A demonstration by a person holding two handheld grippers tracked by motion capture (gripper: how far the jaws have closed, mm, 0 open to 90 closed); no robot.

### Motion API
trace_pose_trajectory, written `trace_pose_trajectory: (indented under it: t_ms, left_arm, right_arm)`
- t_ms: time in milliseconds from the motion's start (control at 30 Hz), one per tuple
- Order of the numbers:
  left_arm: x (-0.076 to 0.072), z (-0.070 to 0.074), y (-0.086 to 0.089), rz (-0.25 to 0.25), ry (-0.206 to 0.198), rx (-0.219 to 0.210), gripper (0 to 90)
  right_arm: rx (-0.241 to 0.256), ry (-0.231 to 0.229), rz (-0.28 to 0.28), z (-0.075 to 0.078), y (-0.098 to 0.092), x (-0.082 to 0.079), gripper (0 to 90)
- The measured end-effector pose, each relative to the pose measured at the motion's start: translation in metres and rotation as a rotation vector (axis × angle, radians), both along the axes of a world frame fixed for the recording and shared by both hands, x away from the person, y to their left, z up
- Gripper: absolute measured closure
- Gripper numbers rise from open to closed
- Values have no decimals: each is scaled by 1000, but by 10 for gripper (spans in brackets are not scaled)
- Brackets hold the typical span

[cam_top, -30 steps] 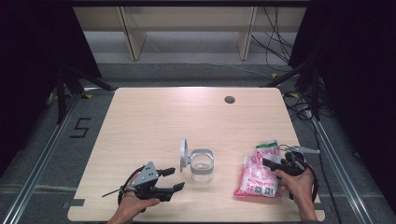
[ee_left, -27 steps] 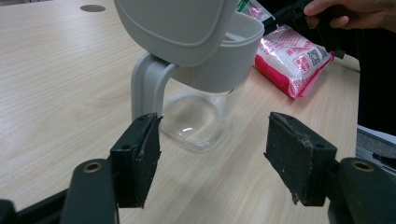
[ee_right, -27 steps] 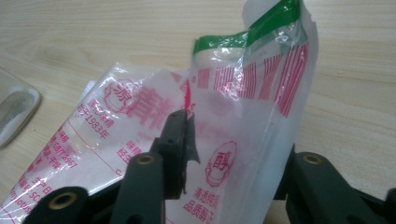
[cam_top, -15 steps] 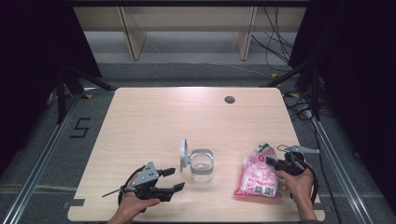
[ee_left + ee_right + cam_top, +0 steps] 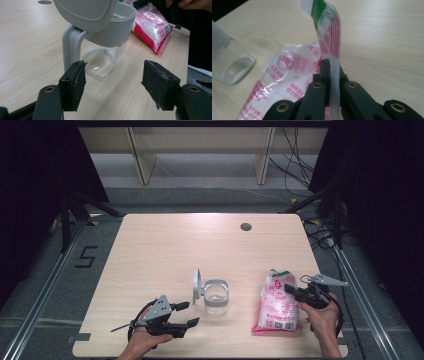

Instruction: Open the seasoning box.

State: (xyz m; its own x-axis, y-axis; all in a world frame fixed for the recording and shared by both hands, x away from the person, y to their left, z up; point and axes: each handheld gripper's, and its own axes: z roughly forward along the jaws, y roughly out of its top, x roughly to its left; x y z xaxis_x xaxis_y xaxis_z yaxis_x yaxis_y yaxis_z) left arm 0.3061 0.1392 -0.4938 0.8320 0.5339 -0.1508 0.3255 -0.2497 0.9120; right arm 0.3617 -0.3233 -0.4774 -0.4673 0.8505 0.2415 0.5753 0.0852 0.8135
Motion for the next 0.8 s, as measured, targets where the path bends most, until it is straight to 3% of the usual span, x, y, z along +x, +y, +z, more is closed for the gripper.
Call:
trace_pose_trajectory:
  t_ms: [33,67,100,167,233,300,333,433,533,633,667,700,800]
  left_arm:
    - [0,0,0,2,1,3,346]
    - [0,0,0,2,1,4,346]
    - [1,-1,-1,-7,-1,-7,346]
    - [-2,-2,-3,8,28,-26,346]
    - [-1,-2,-2,-7,4,6,346]
    - [-1,-2,-3,-8,5,3,346]
    - [-3,-3,-4,9,33,-13,346]
    - [-1,-3,-4,-22,11,-7,346]
    - [-3,-4,-6,-7,38,-19,345]
    - [-2,-4,-6,-20,15,-5,346]
    - [-3,-4,-6,-25,15,-1,346]
    - [-4,-5,-8,-18,40,-21,346]
    - [-5,-4,-9,-12,41,-20,345]
  right_arm:
    - [49,15,2,6,3,-6,900]
    - [46,1,9,8,3,-7,900]
    - [16,-52,29,10,2,-6,900]
    - [23,-57,36,14,3,-9,900]
    - [40,-42,25,18,6,-12,900]
    - [53,-61,36,22,9,-14,900]
    - [35,-90,41,25,11,-14,900]
    - [29,-126,58,33,15,-17,900]
    - [47,-142,66,40,20,-19,900]
    - [31,-185,83,47,23,-20,900]
    - [49,-166,76,50,26,-24,900]
    - [36,-200,96,52,26,-22,900]
    - [31,-214,101,59,31,-25,900]
